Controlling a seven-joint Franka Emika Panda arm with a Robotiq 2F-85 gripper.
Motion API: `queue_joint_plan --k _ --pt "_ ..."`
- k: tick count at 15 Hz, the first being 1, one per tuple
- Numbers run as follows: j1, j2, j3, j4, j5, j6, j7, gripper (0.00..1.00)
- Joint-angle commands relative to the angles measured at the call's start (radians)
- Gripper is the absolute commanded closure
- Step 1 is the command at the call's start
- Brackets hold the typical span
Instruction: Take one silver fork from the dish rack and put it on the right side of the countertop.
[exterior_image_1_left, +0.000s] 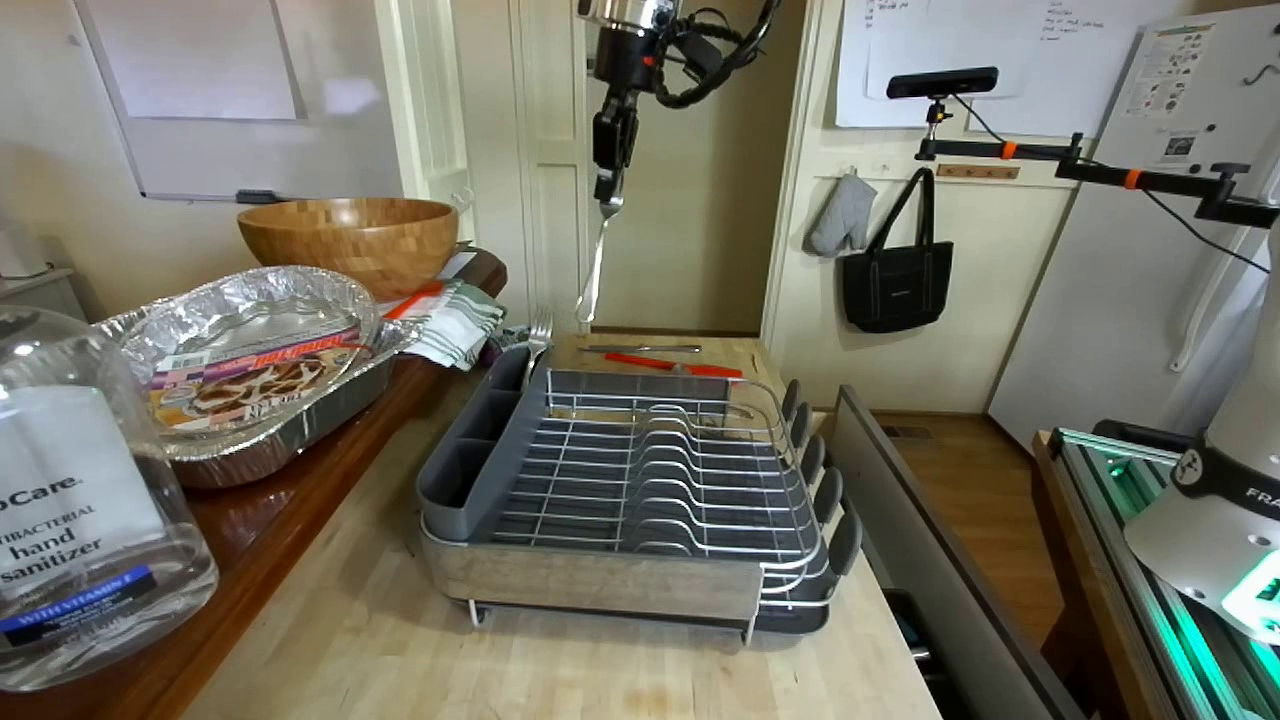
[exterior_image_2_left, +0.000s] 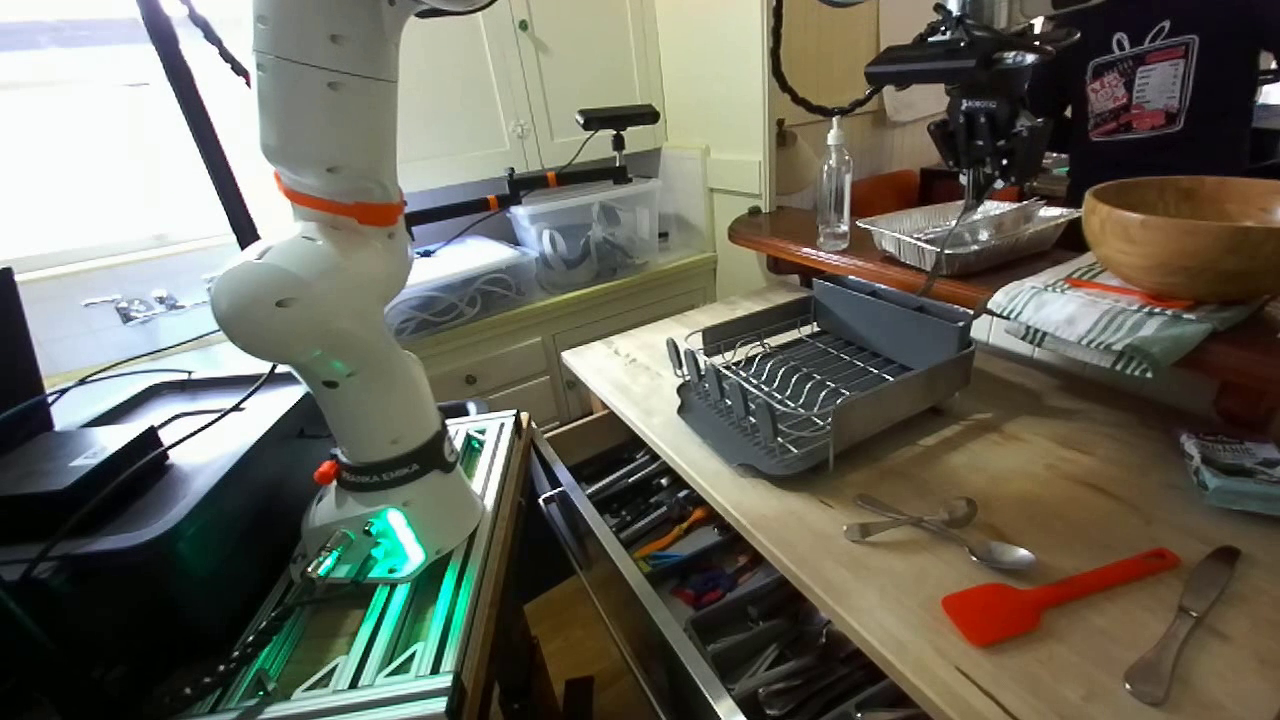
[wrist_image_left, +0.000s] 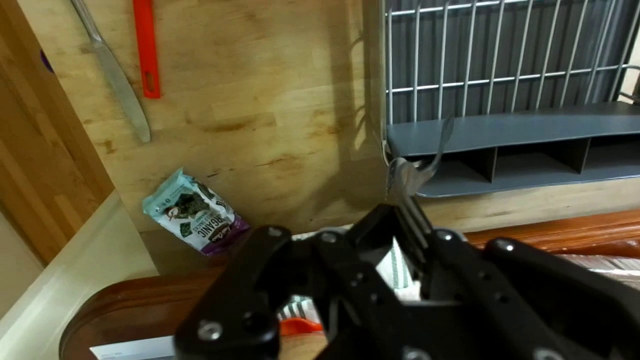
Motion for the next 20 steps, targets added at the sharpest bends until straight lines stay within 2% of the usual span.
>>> queue_joint_plan --k 1,7,20 --pt "-0.009 -0.053 -0.023 -0.04 -0.017 -0.068 0.007 0.98" --pt "-0.03 -0.072 -0.056 -0.07 -0.026 -0.139 0.006 0.98" --pt "-0.055 -0.057 -0.124 -0.192 -0.132 -0.138 0.083 0.98"
